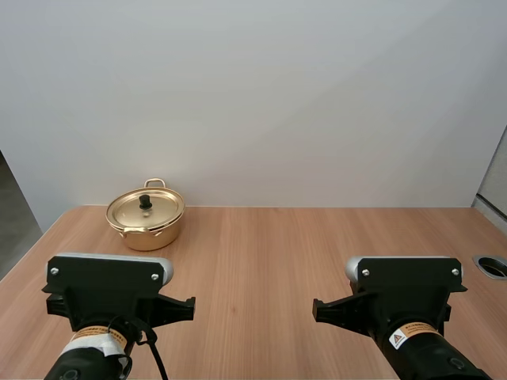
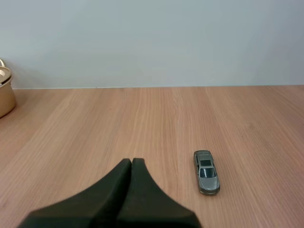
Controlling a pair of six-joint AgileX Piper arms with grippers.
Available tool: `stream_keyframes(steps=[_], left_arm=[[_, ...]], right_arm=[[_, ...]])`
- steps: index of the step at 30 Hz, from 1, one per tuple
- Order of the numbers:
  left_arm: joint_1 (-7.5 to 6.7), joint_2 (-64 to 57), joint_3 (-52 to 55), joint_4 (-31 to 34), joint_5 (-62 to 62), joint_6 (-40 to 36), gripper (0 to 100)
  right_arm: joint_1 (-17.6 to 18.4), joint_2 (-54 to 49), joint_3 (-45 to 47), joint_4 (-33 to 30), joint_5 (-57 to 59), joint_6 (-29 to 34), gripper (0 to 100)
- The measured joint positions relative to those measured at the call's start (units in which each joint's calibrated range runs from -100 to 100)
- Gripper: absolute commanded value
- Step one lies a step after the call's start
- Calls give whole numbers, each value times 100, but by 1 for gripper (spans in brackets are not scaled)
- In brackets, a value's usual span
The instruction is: Open the pot, put the car inside, and close it
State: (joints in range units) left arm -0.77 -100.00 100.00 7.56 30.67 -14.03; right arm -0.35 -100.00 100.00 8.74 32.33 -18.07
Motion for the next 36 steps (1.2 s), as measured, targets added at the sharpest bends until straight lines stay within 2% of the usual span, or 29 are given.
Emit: stream_keyframes(steps=[14, 18, 26, 32, 36], left_arm=[[0, 0, 0, 0, -104, 0, 0], [0, 0, 0, 0, -63, 0, 0], [0, 0, 0, 530, -384, 0, 0], [0, 0, 0, 1566, -1704, 0, 0], [0, 0, -231, 2249, -2755, -92, 0]], right_arm=[[0, 0, 0, 172, -17, 0, 0], [0, 0, 0, 151, -342, -66, 0], [0, 0, 0, -535, -781, -66, 0], [0, 0, 0, -1598, -2318, -66, 0], [0, 0, 0, -2177, -3311, -298, 0]])
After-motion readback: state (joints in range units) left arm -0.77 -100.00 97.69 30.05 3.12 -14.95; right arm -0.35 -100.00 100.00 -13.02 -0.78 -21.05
